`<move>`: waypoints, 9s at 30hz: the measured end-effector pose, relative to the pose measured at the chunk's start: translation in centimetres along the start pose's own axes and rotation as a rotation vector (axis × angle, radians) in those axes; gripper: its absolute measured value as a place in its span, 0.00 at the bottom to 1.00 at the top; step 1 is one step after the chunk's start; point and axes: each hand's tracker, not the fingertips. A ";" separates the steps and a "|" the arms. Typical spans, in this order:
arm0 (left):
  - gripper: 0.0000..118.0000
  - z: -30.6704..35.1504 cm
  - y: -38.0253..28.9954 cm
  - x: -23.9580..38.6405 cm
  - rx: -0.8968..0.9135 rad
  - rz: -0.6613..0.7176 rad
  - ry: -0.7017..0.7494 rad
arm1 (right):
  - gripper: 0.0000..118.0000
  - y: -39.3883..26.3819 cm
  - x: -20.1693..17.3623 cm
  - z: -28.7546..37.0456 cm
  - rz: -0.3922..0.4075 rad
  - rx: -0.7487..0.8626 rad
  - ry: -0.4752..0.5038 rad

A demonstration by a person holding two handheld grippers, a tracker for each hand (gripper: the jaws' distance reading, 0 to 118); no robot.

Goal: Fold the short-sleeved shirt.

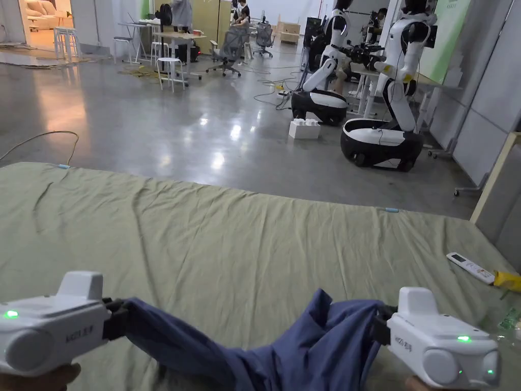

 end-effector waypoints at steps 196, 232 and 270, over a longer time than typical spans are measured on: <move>0.05 9.6 16.5 -3.8 0.403 -0.028 0.187 | 0.09 11.1 3.8 6.9 -0.066 0.190 -0.022; 0.05 -1.2 17.4 -6.9 0.280 0.001 0.249 | 0.09 16.7 3.6 -4.2 -0.057 0.176 -0.084; 0.54 3.8 -8.9 -4.5 0.094 0.008 0.265 | 0.72 -8.8 -2.3 5.2 -0.005 0.069 -0.096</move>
